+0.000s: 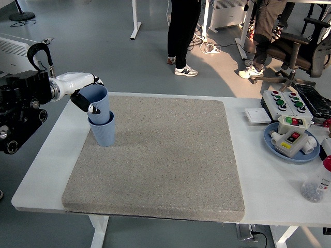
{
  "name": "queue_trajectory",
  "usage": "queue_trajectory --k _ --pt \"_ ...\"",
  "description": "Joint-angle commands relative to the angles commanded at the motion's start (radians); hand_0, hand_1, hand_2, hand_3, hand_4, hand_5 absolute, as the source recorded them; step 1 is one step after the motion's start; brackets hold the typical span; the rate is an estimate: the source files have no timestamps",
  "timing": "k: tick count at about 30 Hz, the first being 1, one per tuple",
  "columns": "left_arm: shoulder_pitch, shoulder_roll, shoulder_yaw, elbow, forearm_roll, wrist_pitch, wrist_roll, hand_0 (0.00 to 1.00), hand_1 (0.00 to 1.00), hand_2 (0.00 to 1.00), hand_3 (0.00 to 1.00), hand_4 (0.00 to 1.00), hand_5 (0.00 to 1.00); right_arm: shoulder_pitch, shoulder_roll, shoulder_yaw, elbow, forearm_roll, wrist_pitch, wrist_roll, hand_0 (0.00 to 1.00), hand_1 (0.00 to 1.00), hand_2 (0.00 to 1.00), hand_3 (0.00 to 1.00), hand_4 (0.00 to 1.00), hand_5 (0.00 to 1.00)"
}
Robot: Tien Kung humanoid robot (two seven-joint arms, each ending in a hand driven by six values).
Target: Push cup pick cup insert cup
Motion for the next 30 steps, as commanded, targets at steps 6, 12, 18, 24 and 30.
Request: queue_trajectory --k 6,12,18,24,30 --pt "0.004 -0.002 0.010 0.005 0.001 0.000 -0.008 0.842 0.899 0.998 0.998 0.992 0.551 0.000 0.000 -0.001 0.000 -0.001 0.000 -0.001 0.530 0.547 0.658 0.659 0.242 0.743" --pt "0.005 -0.005 0.021 0.016 0.006 0.008 -0.005 0.948 0.985 0.998 0.998 0.995 0.534 0.000 0.000 -0.002 0.000 -0.002 0.001 0.000 0.530 0.547 0.657 0.659 0.242 0.742" --pt "0.009 -0.006 0.022 0.020 0.001 0.035 -0.009 0.959 0.994 0.998 0.998 0.998 0.544 -0.002 0.000 -0.001 0.000 -0.002 0.000 0.001 0.530 0.547 0.657 0.658 0.242 0.742" --pt "0.037 -0.003 0.013 0.006 -0.049 0.114 -0.005 0.939 0.964 0.998 0.998 0.934 0.661 -0.011 0.001 -0.009 0.000 0.001 0.001 -0.003 0.530 0.547 0.657 0.658 0.241 0.742" --pt "0.083 0.018 -0.040 -0.052 -0.144 0.225 0.036 0.883 0.911 0.990 0.992 0.822 0.733 -0.019 0.001 -0.043 0.000 0.029 0.005 -0.008 0.530 0.547 0.656 0.658 0.241 0.743"
